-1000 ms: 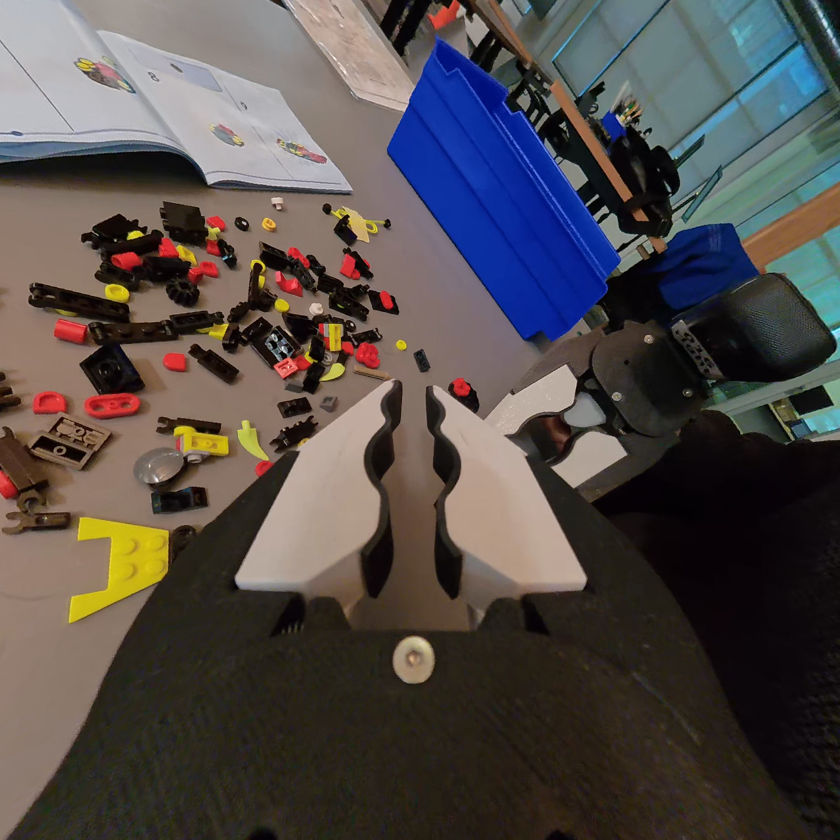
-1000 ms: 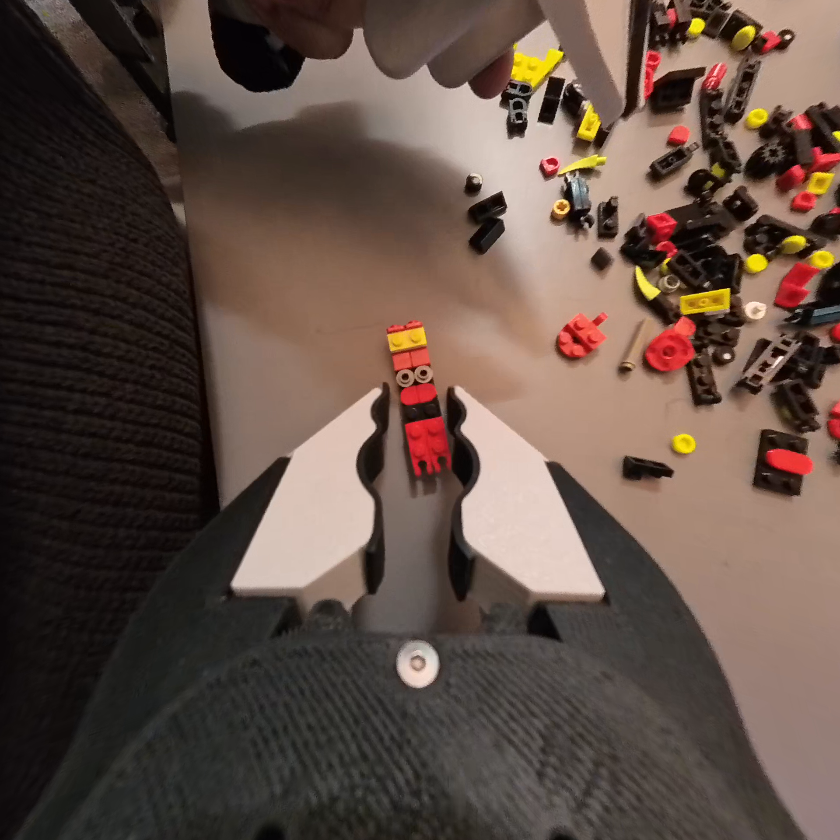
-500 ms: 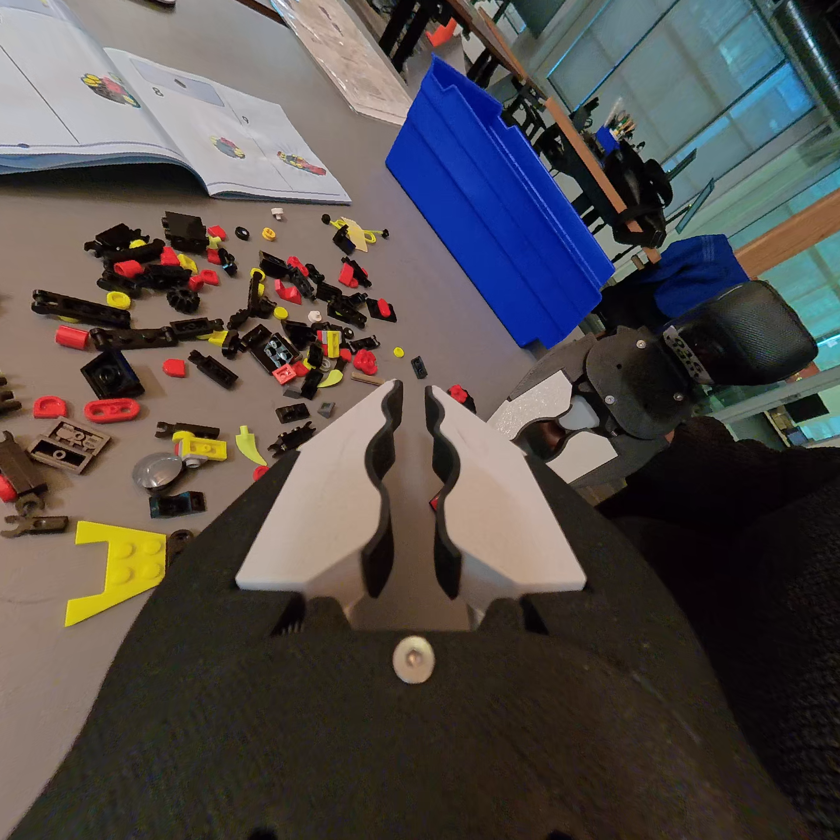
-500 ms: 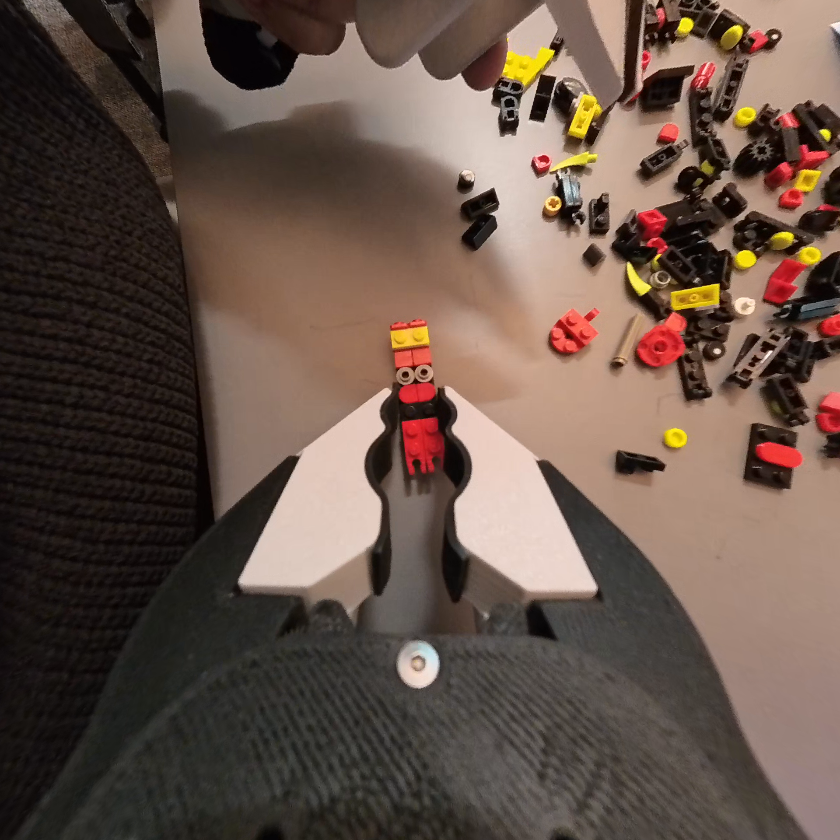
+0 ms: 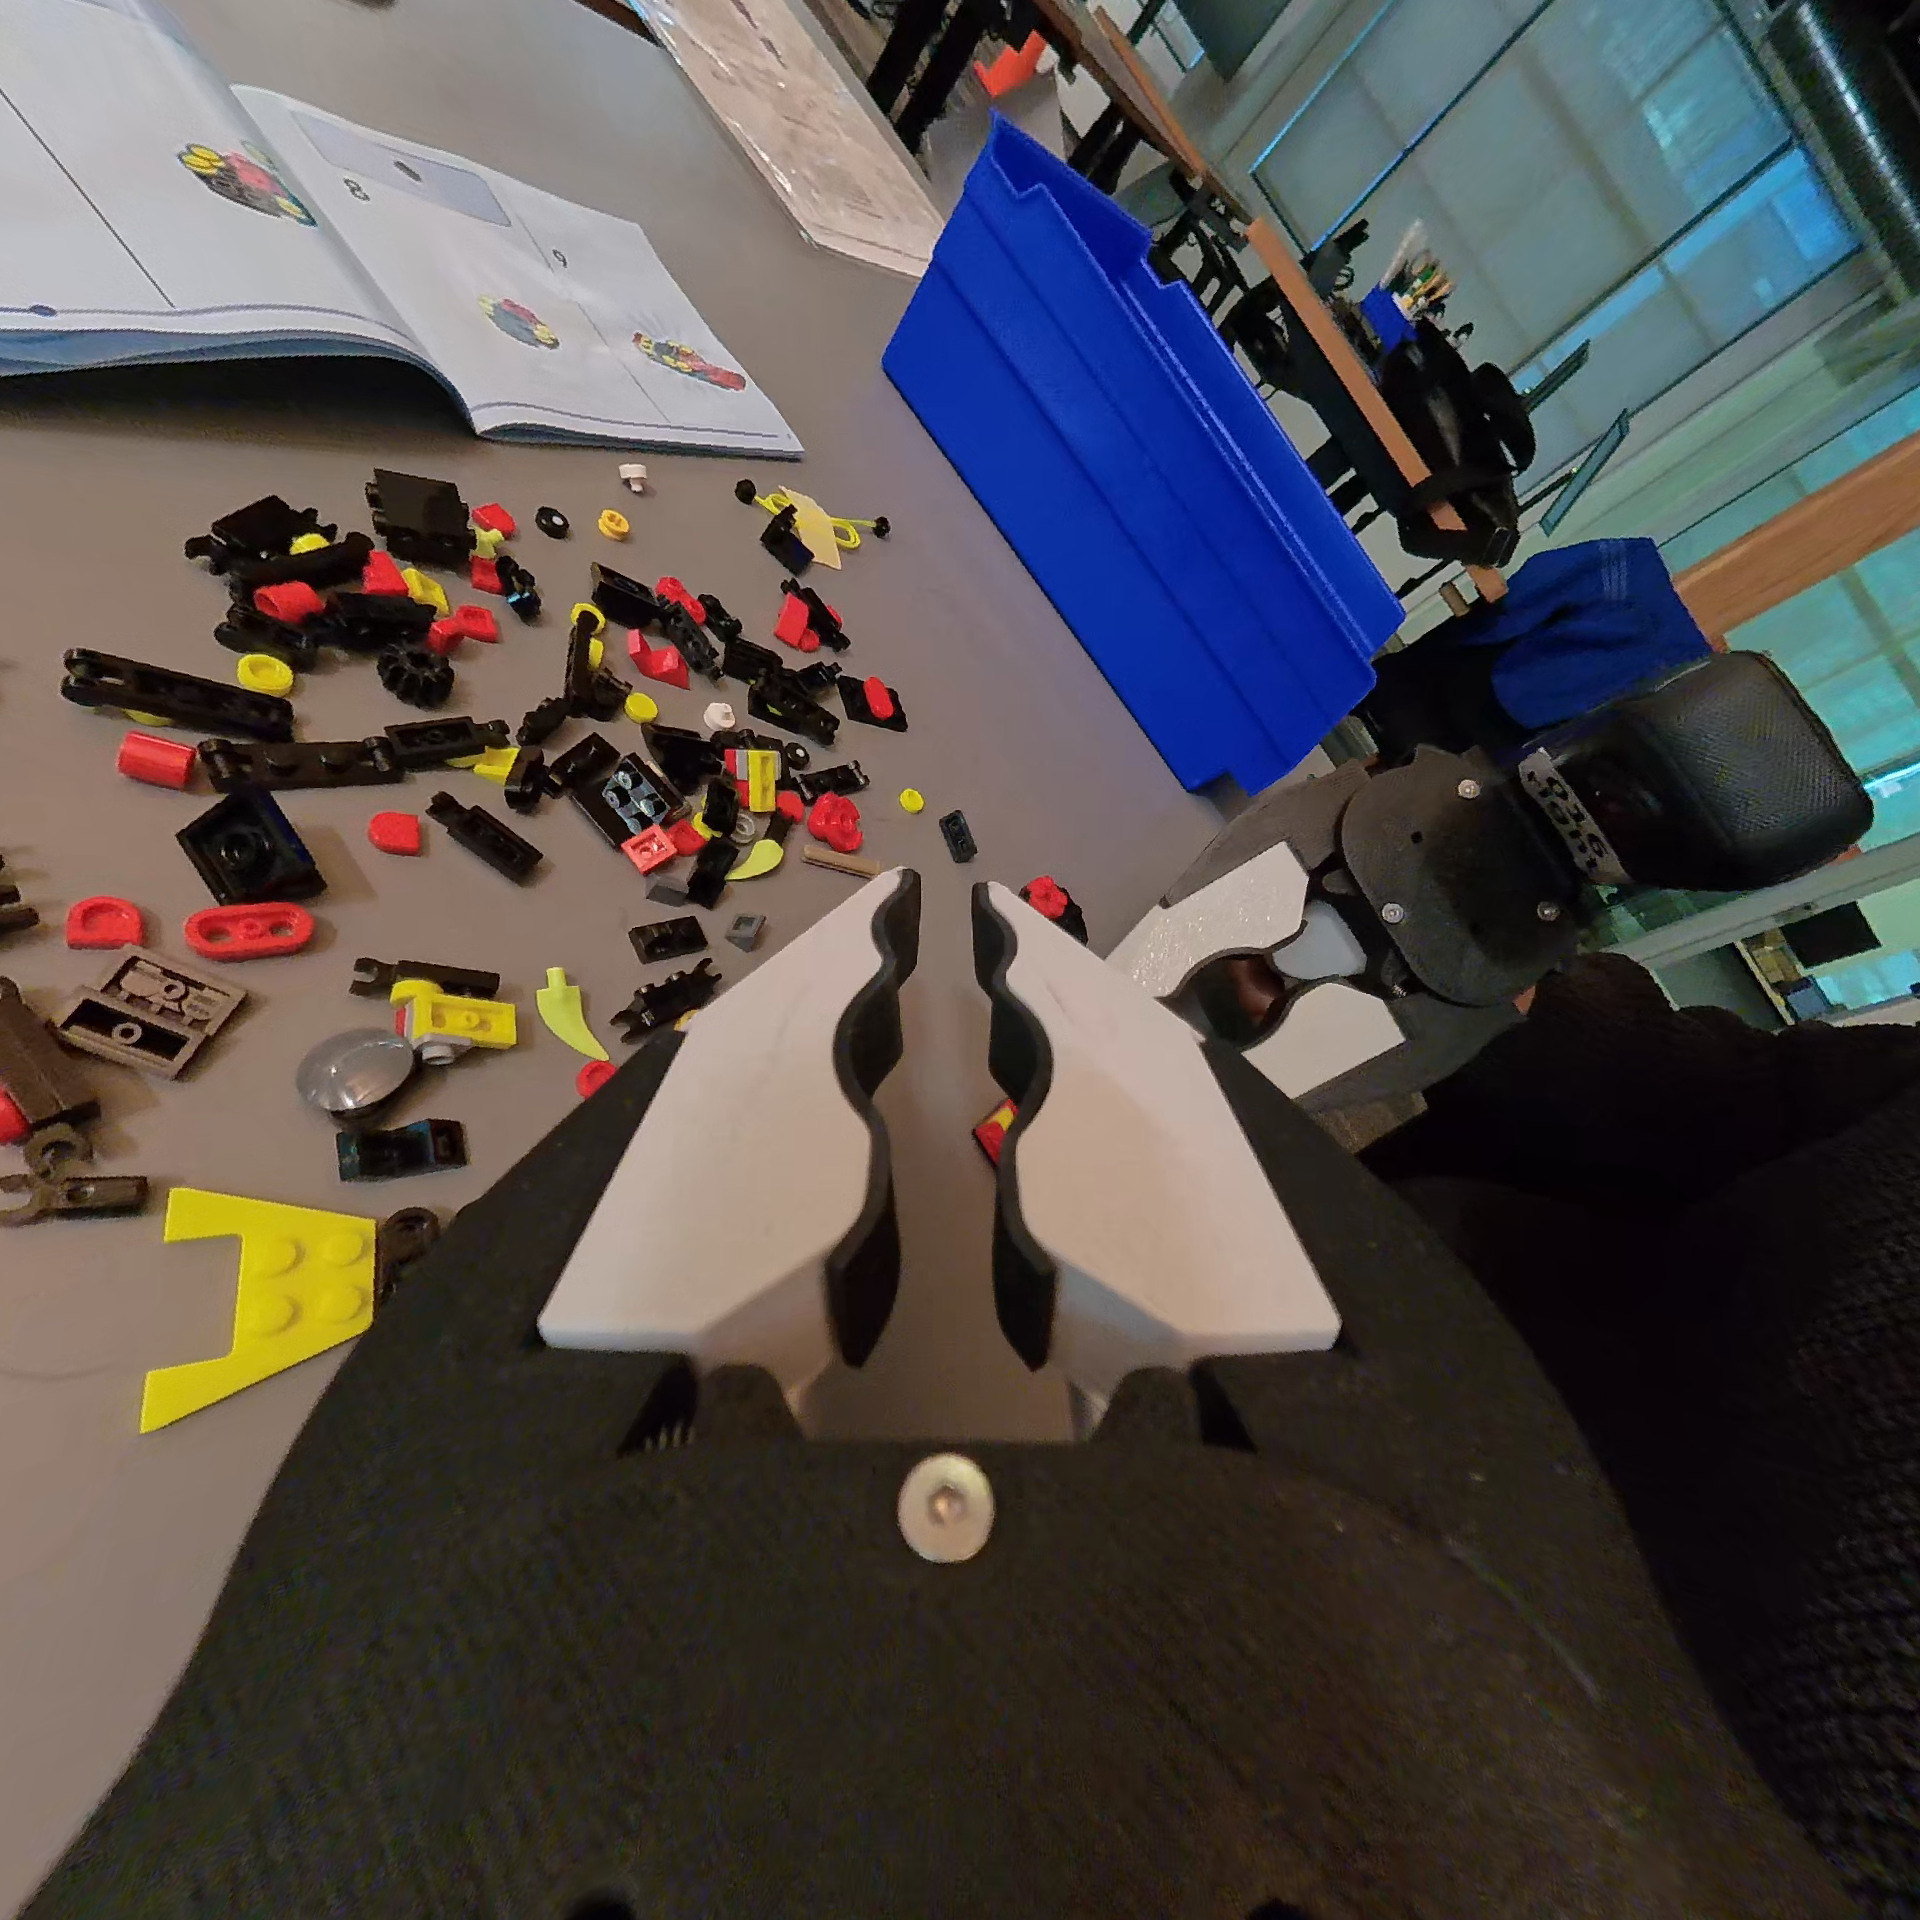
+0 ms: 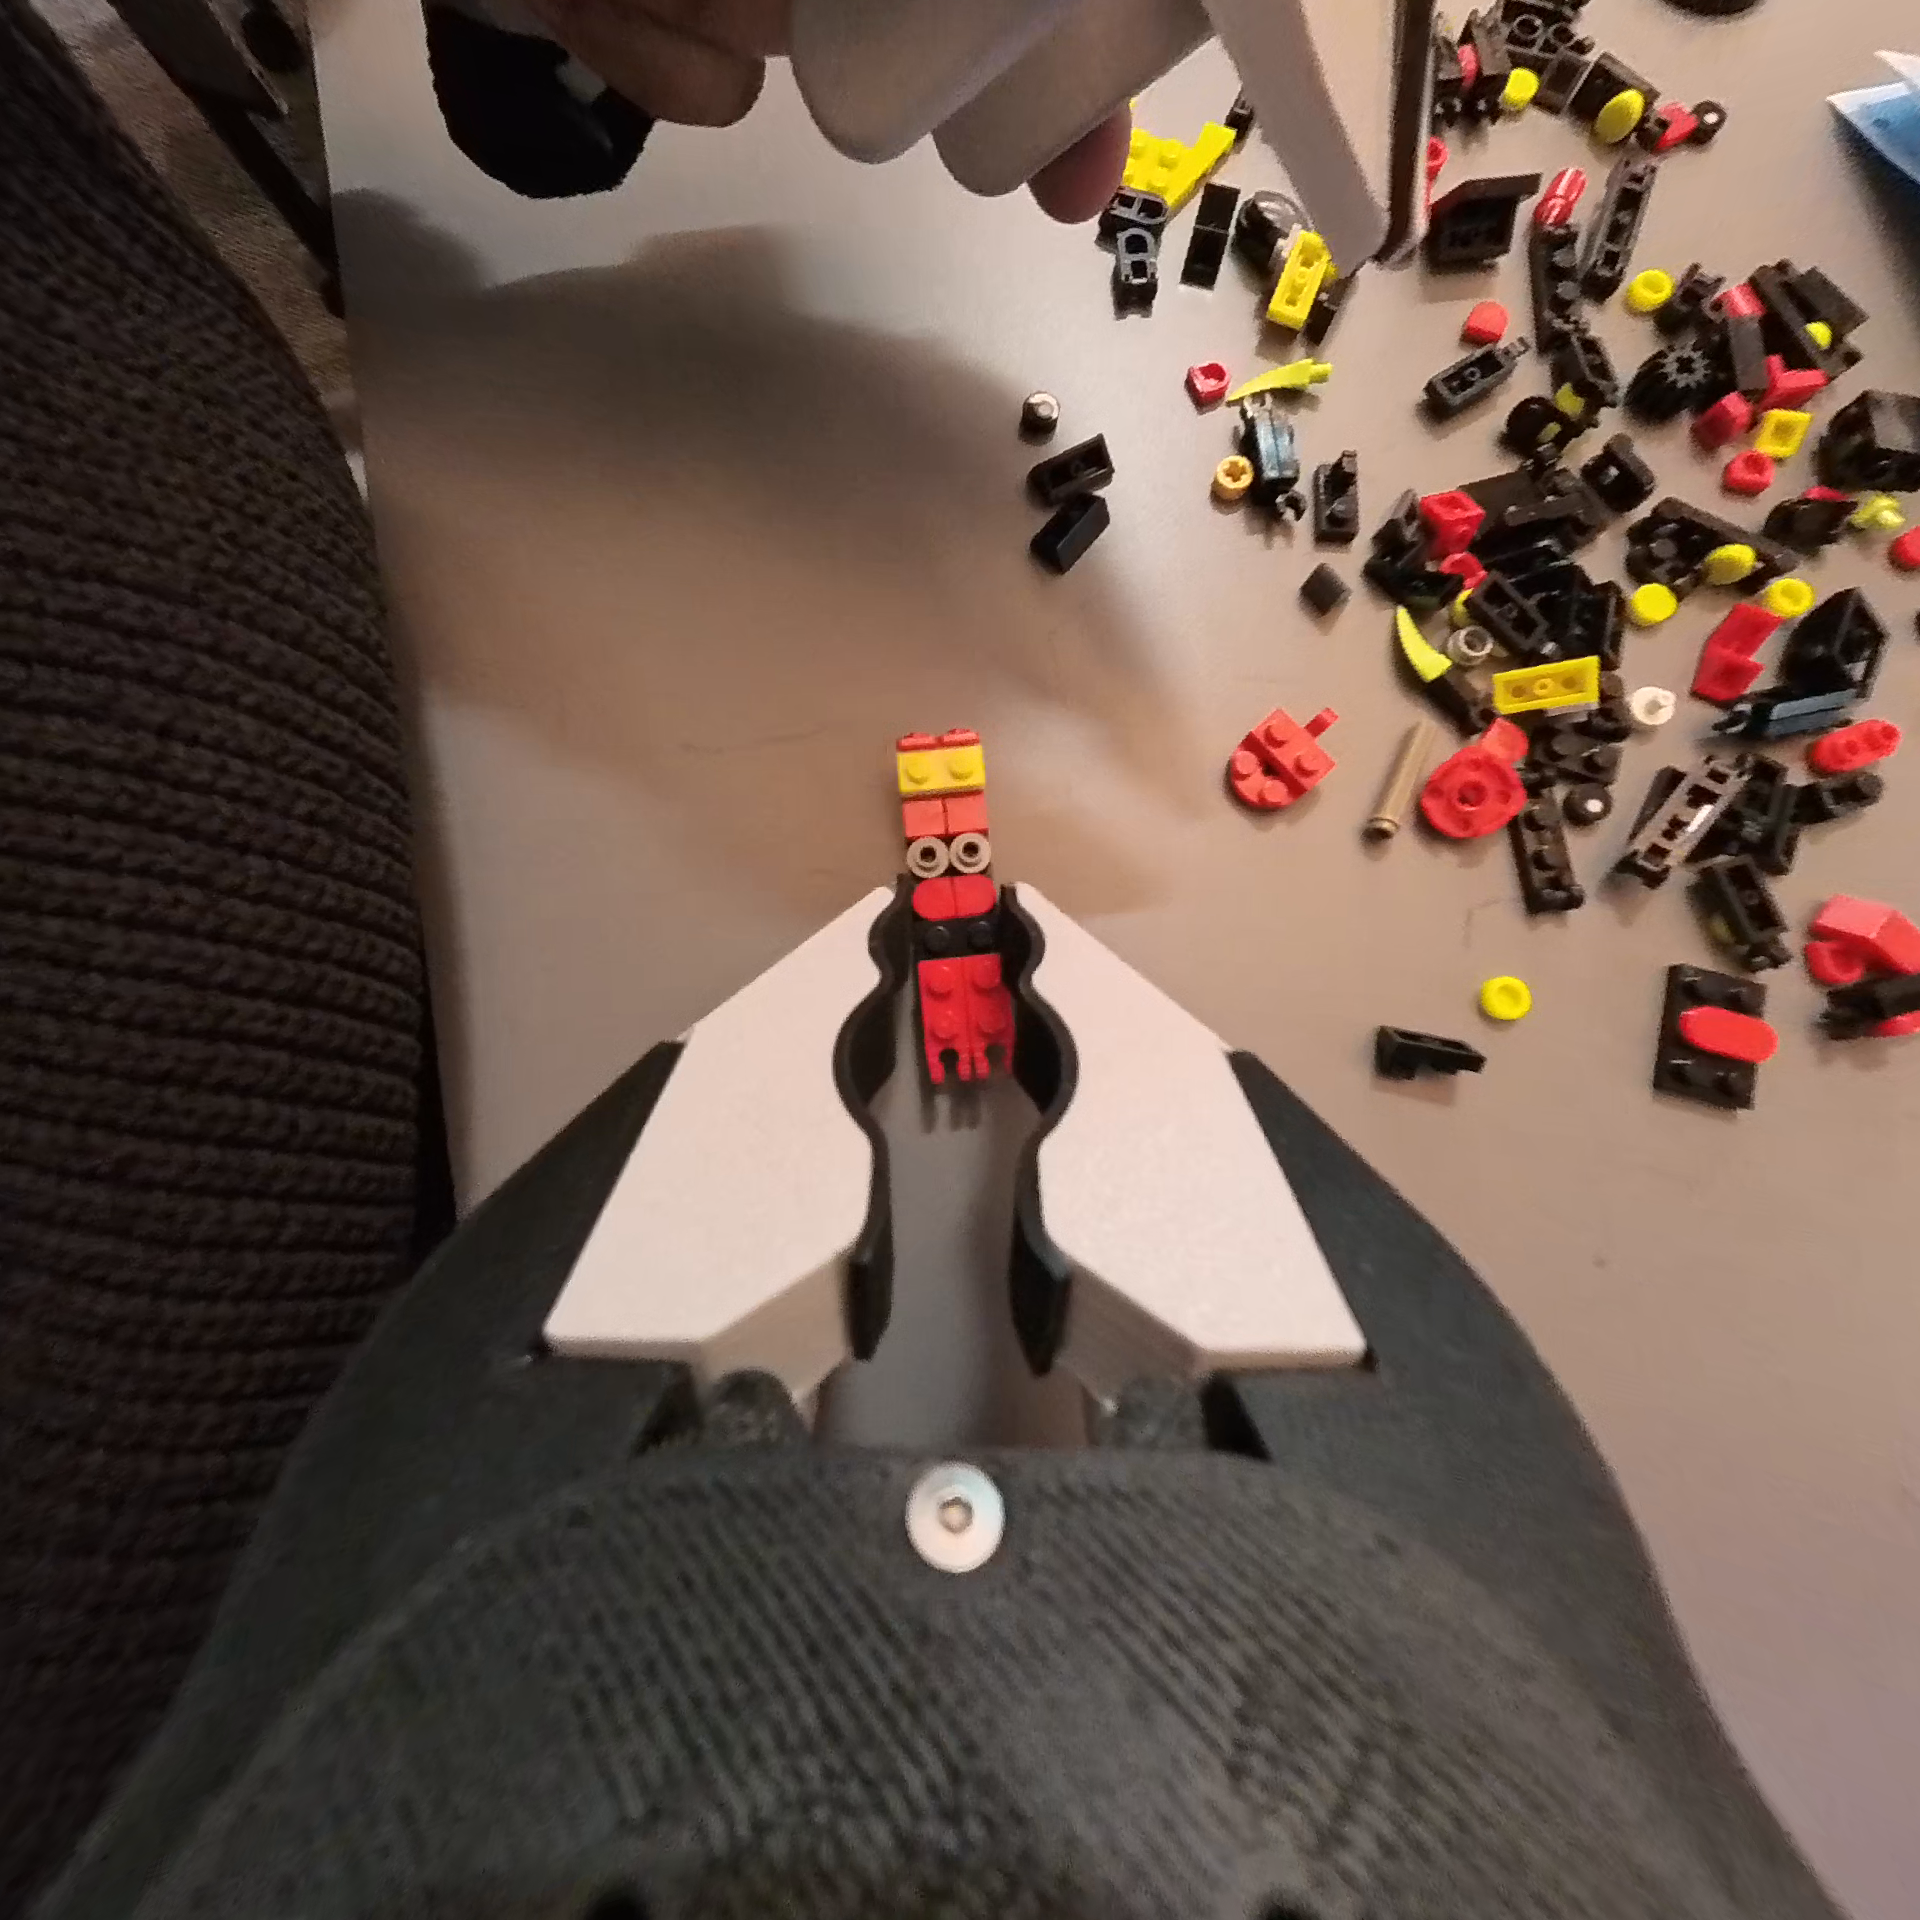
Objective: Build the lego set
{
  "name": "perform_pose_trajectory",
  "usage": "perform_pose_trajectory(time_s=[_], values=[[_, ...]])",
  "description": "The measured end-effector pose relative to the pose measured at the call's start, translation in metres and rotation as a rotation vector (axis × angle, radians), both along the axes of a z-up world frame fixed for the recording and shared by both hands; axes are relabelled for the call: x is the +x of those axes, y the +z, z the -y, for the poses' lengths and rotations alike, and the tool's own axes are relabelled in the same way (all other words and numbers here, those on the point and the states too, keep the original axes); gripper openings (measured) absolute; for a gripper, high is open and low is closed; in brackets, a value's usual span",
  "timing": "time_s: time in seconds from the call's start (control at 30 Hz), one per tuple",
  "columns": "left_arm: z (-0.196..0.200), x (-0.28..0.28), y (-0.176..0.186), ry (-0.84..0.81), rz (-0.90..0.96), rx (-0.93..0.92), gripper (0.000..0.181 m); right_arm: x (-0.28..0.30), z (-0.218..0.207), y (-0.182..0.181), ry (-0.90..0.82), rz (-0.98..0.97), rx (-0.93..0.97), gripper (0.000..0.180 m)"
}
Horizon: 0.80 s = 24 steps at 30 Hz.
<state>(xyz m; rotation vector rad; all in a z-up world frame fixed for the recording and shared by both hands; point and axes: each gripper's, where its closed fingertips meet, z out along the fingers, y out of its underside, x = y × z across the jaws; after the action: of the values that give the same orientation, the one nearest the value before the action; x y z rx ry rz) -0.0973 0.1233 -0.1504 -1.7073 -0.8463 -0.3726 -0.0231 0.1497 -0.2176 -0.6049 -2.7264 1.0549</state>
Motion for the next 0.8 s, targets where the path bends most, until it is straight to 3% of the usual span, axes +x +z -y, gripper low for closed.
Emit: perform_pose_trajectory(time_s=[0.53, 0.6, 0.67, 0.8], values=[[-0.001, 0.001, -0.001, -0.005, 0.001, -0.004, 0.007, 0.002, 0.011, 0.000, 0.027, -0.004, -0.008, 0.015], [-0.001, 0.001, -0.001, -0.007, 0.002, -0.003, 0.007, 0.003, 0.013, 0.001, 0.030, -0.001, -0.017, 0.021], [-0.001, 0.001, -0.001, -0.007, 0.005, -0.001, 0.007, 0.002, 0.016, 0.008, 0.018, 0.006, -0.068, 0.032], [0.000, 0.001, -0.001, -0.006, 0.010, 0.002, 0.007, -0.010, 0.014, 0.037, -0.050, -0.013, -0.231, 0.032]])
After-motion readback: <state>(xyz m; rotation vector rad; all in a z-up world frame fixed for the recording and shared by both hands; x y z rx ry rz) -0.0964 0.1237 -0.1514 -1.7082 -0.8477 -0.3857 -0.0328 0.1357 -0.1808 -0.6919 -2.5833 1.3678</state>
